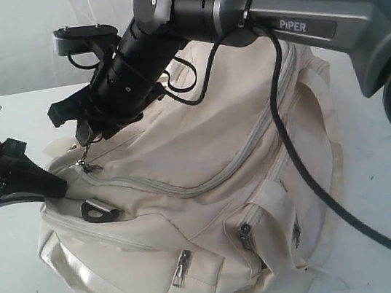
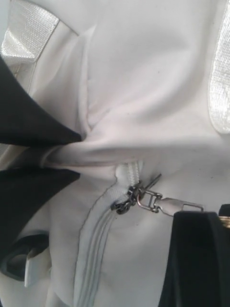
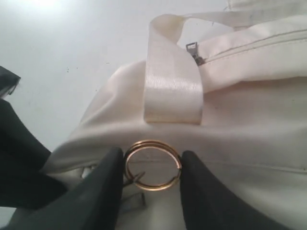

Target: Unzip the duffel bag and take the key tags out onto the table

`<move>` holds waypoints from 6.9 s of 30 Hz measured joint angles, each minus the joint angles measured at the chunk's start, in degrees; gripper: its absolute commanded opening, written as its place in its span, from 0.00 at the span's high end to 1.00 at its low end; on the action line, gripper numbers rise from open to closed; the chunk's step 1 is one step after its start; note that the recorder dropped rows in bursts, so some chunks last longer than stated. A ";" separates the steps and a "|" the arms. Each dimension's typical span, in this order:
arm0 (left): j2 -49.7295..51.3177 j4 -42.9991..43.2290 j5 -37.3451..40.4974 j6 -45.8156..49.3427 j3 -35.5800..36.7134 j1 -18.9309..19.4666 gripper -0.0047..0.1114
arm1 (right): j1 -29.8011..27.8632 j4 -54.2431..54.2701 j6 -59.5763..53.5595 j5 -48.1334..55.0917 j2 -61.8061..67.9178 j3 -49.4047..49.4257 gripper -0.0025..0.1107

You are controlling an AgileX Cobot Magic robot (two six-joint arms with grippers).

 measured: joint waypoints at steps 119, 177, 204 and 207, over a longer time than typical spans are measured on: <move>0.00 0.31 -0.41 -2.72 -5.42 -0.25 0.96 | 0.00 -7.59 -4.27 16.39 -15.27 13.16 0.98; 0.00 0.99 -0.51 -3.07 -5.42 -0.25 0.96 | 0.00 12.90 -11.88 -2.05 1.39 -1.79 0.98; 0.00 0.86 0.05 -2.41 -5.42 -0.25 0.96 | -3.71 13.89 -10.69 -2.79 5.73 -7.66 0.35; 0.00 0.86 0.05 -2.32 -5.42 -0.25 0.96 | -4.82 12.13 -10.69 -0.88 4.91 -7.82 0.35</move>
